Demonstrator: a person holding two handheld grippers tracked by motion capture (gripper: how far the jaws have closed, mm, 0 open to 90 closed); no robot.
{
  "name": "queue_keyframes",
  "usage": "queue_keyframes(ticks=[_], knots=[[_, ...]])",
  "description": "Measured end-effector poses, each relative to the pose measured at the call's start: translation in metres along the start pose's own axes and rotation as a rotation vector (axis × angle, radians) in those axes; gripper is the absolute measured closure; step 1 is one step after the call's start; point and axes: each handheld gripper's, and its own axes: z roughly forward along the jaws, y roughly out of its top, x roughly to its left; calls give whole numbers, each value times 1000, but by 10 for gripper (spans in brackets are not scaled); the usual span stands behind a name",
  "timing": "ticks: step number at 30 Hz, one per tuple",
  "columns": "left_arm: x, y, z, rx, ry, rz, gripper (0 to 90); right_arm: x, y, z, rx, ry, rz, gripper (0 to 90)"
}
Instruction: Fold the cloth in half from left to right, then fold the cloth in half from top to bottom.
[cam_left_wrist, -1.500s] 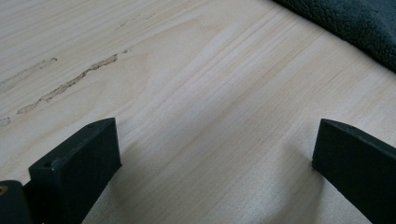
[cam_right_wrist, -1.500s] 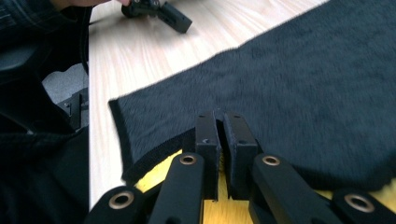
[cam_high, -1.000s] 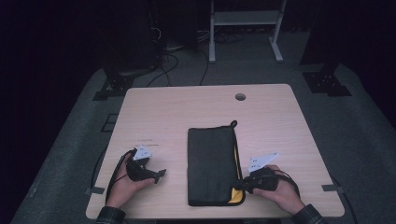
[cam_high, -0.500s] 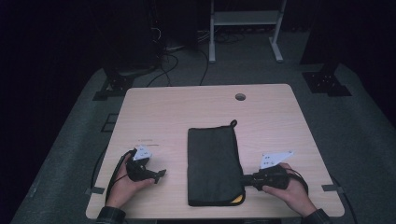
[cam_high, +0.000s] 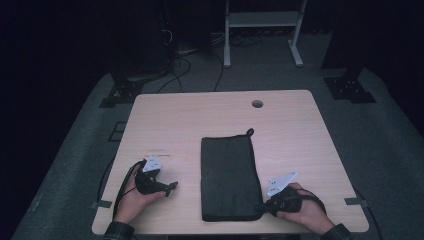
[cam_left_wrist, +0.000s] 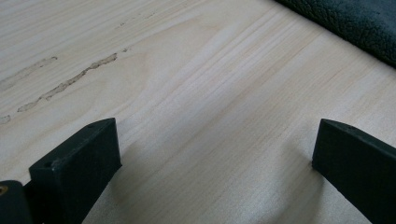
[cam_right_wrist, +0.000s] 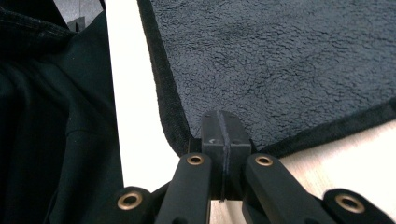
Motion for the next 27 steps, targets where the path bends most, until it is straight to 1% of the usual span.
queue_keyframes(ticks=[1,2,3,4,6,7,8,10,13,14,16,18,19,21,22,23,24,25,26,27], knots=[[0,0,0,0,-1,0,0,0,1,0,-9,-1,2,848],[0,1,-1,3,1,0,6,-2,2,-1,-34,-3,10,812],[0,2,-1,6,1,-5,31,-5,3,-2,-52,-8,17,793],[1,3,-1,4,1,-5,46,-8,5,-4,-68,-32,23,750],[1,5,1,6,-3,-13,49,-16,8,-7,-106,-71,40,690],[0,7,1,9,-8,-12,60,-20,10,-8,-121,-91,51,637],[0,8,2,0,-10,-11,67,-25,12,-9,-136,-118,61,584],[-1,13,3,-2,-17,-5,67,-35,16,-10,-159,-142,90,544],[-1,21,6,-19,-36,-5,94,-48,23,-12,-187,-185,107,490],[-1,24,8,-22,-46,-8,104,-52,25,-13,-196,-201,111,486],[-1,30,10,-31,-49,3,114,-59,29,-14,-211,-213,118,473],[0,35,13,-43,-56,1,135,-69,34,-14,-218,-236,123,467],[1,38,14,-46,-57,7,147,-73,36,-14,-226,-243,127,465],[2,45,16,-50,-62,15,192,-81,41,-14,-224,-257,124,459],[3,49,18,-63,-60,13,203,-85,43,-14,-229,-263,127,458],[5,53,19,-70,-68,7,222,-89,46,-13,-232,-264,128,452],[6,57,21,-68,-69,-2,244,-93,49,-12,-225,-271,132,451],[8,61,22,-72,-68,-7,246,-97,51,-12,-226,-280,132,451],[9,65,24,-84,-70,-6,254,-101,54,-11,-230,-284,134,443],[10,69,27,-88,-71,-6,279,-105,56,-10,-222,-291,135,439]])
